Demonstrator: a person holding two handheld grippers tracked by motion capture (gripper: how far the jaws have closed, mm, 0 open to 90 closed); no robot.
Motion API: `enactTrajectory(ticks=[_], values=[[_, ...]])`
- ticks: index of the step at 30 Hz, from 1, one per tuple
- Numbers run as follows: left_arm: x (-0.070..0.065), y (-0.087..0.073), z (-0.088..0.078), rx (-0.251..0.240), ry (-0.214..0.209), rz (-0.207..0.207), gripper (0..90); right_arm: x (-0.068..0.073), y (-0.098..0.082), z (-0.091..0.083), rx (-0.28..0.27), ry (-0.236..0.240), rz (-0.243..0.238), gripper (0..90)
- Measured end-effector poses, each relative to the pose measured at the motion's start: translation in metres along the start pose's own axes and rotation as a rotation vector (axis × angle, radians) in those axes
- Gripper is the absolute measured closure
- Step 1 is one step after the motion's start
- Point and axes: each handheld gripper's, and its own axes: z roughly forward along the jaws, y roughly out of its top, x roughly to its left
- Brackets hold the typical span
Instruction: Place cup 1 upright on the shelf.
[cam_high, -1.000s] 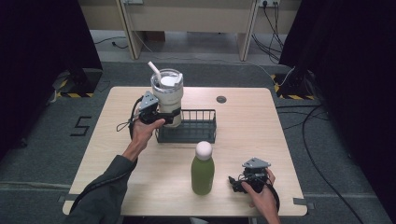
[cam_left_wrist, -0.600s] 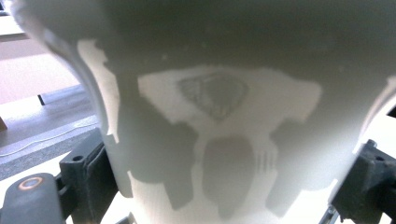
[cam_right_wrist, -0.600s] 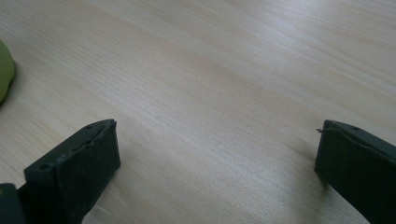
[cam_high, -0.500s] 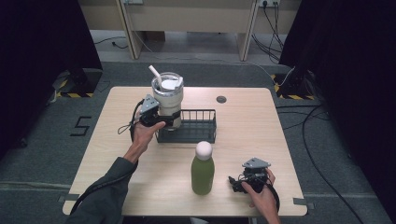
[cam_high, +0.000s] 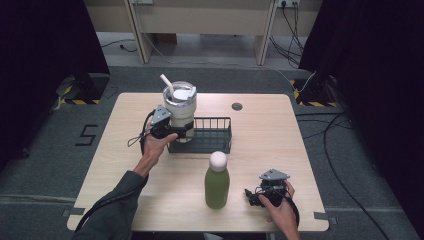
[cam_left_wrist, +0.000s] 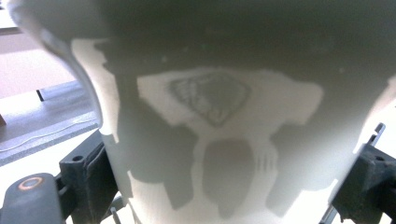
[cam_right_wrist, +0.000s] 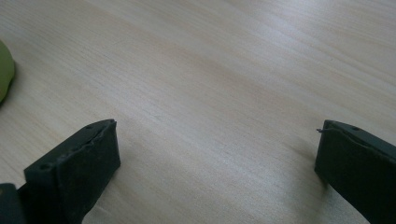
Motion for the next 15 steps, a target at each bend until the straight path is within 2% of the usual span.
enactTrajectory(ticks=[6, 15], values=[[0.0, -0.006, 0.003, 0.014, 0.004, 0.011, 10.8, 0.0, 0.0, 0.0, 0.0, 0.0, 0.0, 0.2], [0.002, -0.014, -0.002, -0.021, -0.006, -0.004, 10.6, 0.0, 0.0, 0.0, 0.0, 0.0, 0.0, 0.2]])
